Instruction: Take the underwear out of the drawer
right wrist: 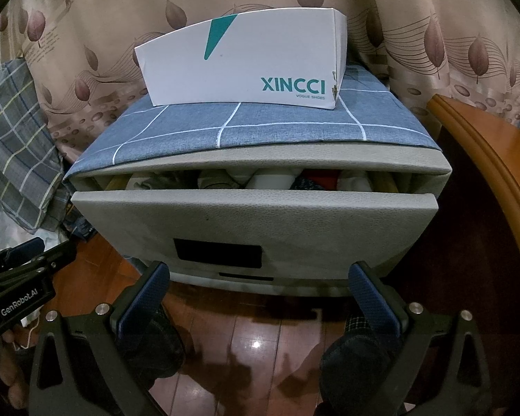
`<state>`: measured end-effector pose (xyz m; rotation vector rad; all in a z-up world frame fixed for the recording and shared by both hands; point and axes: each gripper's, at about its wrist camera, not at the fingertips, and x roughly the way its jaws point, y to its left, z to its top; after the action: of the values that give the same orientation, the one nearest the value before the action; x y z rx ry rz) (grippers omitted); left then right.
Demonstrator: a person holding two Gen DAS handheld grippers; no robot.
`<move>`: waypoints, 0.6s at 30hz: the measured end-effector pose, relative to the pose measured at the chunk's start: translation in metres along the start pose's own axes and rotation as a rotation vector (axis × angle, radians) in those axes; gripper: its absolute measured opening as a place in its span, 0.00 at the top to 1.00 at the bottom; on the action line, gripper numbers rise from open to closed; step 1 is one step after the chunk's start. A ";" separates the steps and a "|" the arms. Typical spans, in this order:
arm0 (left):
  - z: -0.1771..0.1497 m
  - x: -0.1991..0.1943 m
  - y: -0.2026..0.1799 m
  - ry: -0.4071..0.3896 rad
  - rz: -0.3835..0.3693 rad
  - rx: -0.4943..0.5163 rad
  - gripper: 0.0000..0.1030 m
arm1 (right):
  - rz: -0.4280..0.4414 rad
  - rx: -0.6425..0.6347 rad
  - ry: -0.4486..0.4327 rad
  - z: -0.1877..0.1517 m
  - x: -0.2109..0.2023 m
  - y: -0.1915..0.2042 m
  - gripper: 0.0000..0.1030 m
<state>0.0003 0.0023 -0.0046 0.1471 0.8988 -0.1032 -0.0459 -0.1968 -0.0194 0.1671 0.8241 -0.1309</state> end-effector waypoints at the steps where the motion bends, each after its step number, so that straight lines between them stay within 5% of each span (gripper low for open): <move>1: 0.000 0.000 0.000 0.001 0.000 0.000 0.43 | 0.000 0.000 -0.001 0.000 0.000 0.000 0.01; 18: 0.001 0.002 -0.001 -0.002 -0.009 -0.011 0.43 | -0.014 -0.001 -0.016 0.002 -0.002 -0.006 0.01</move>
<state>0.0017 0.0015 -0.0056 0.1325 0.8980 -0.1072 -0.0469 -0.2026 -0.0172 0.1595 0.8093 -0.1452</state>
